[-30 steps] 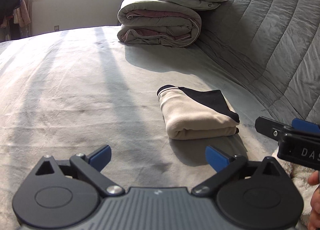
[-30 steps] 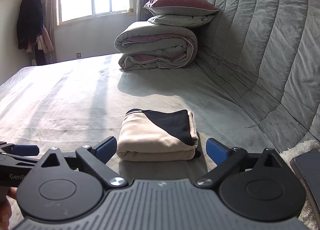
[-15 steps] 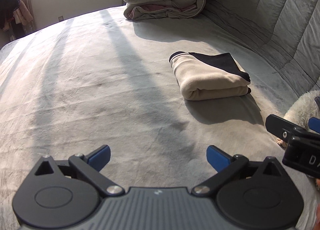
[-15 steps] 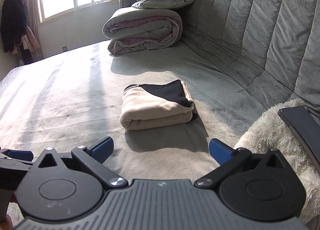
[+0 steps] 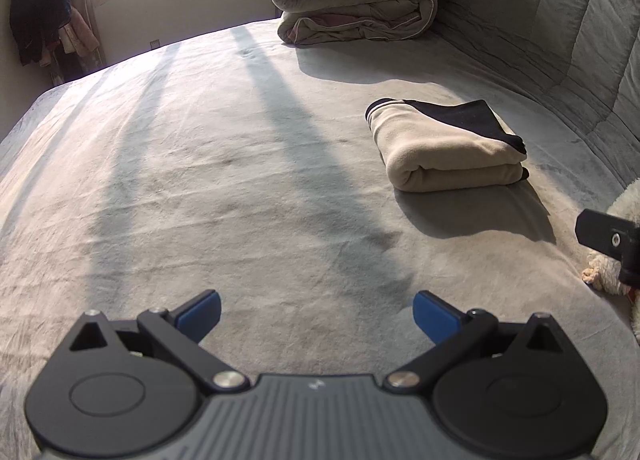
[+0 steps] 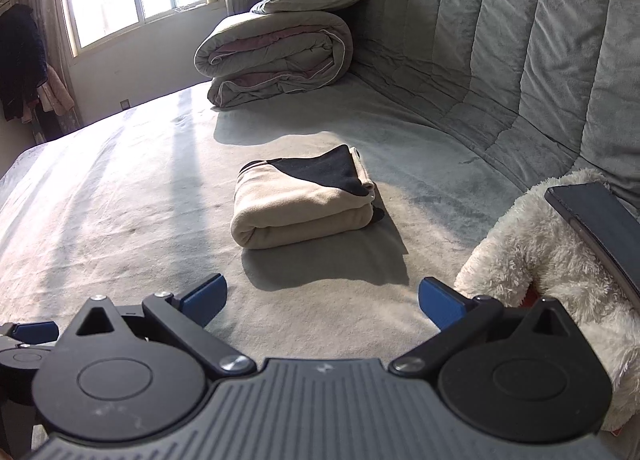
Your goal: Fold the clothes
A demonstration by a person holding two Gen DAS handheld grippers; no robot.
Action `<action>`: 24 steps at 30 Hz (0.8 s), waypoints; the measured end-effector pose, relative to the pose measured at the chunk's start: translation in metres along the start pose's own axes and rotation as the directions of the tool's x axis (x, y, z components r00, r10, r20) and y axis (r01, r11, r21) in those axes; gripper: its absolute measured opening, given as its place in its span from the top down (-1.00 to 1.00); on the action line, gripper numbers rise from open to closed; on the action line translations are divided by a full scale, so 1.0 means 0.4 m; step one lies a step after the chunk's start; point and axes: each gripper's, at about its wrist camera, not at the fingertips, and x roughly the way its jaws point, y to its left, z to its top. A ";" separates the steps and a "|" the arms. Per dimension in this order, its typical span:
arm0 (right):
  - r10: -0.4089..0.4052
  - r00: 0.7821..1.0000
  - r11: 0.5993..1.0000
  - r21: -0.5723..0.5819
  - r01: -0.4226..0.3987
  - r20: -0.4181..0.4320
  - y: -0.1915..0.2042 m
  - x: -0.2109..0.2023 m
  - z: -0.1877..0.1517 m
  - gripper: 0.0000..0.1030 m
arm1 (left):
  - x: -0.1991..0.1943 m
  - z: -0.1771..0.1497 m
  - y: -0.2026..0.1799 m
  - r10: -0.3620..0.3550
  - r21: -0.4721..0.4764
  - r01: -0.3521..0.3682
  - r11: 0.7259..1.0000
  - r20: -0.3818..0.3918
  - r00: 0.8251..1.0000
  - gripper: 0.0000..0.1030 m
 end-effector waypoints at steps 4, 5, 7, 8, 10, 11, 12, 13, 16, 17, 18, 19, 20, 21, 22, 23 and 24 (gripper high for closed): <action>-0.005 1.000 1.000 0.014 0.005 -0.013 -0.018 -0.001 -0.007 -1.00 | -0.006 0.001 -0.018 -0.013 -0.010 0.013 1.000 0.003 1.000 -0.99; -0.009 1.000 1.000 0.009 0.009 -0.006 -0.020 -0.007 -0.007 -1.00 | -0.007 0.001 -0.023 -0.012 -0.008 0.012 1.000 0.002 1.000 -0.99; -0.025 1.000 1.000 0.003 0.025 0.012 -0.023 -0.016 -0.008 -1.00 | -0.008 -0.001 -0.031 -0.012 -0.005 0.012 1.000 0.002 1.000 -0.99; -0.032 0.999 0.999 0.006 0.032 0.016 -0.027 -0.016 -0.007 -1.00 | -0.009 -0.002 -0.035 -0.013 -0.003 0.013 1.000 0.002 1.000 -0.99; -0.034 0.999 0.999 0.018 0.034 0.016 -0.033 -0.015 -0.007 -1.00 | -0.012 -0.004 -0.040 -0.013 -0.001 0.013 1.000 0.002 1.000 -0.99; -0.033 0.999 0.999 0.018 0.033 0.014 -0.033 -0.014 -0.007 -1.00 | -0.015 -0.005 -0.043 -0.013 0.000 0.013 1.000 0.003 1.000 -0.99; -0.033 0.999 0.999 0.017 0.032 0.012 -0.033 -0.013 -0.007 -1.00 | -0.017 -0.005 -0.045 -0.012 0.003 0.012 1.000 0.004 1.000 -0.99; -0.032 0.999 0.999 0.016 0.032 0.010 -0.033 -0.012 -0.007 -1.00 | -0.020 -0.005 -0.048 -0.012 0.006 0.012 1.000 0.004 1.000 -0.99; -0.030 0.999 1.000 0.008 0.030 0.012 -0.030 -0.012 -0.008 -1.00 | -0.026 -0.004 -0.051 -0.010 0.010 0.009 1.000 0.006 1.000 -0.99; -0.027 1.000 1.000 0.008 0.027 0.012 -0.030 -0.012 -0.008 -1.00 | -0.027 -0.004 -0.051 -0.009 0.011 0.009 1.000 0.006 1.000 -0.99; -0.024 1.000 1.000 0.008 0.024 0.012 -0.030 -0.013 -0.008 -1.00 | -0.028 -0.003 -0.051 -0.009 0.011 0.009 1.000 0.004 1.000 -0.99; -0.024 1.000 1.000 0.008 0.024 0.012 -0.030 -0.013 -0.008 -1.00 | -0.028 -0.002 -0.052 -0.010 0.011 0.010 1.000 0.003 1.000 -0.99; -0.024 1.000 1.000 0.009 0.024 0.013 -0.029 -0.014 -0.008 -1.00 | -0.029 -0.001 -0.051 -0.010 0.013 0.010 1.000 0.003 1.000 -0.99; -0.024 1.000 1.000 0.008 0.024 0.015 -0.029 -0.015 -0.007 -1.00 | -0.030 0.000 -0.051 -0.009 0.014 0.009 1.000 0.003 1.000 -0.99; -0.024 1.000 1.000 0.007 0.024 0.018 -0.028 -0.016 -0.005 -1.00 | -0.030 0.001 -0.050 -0.008 0.015 0.008 1.000 0.004 1.000 -0.99; -0.023 1.000 1.000 0.006 0.023 0.021 -0.027 -0.017 -0.004 -1.00 | -0.031 0.002 -0.050 -0.008 0.016 0.008 1.000 0.004 1.000 -0.99; -0.021 1.000 1.000 0.005 0.021 0.023 -0.025 -0.017 -0.002 -1.00 | -0.032 0.003 -0.050 -0.007 0.016 0.007 1.000 0.004 1.000 -0.99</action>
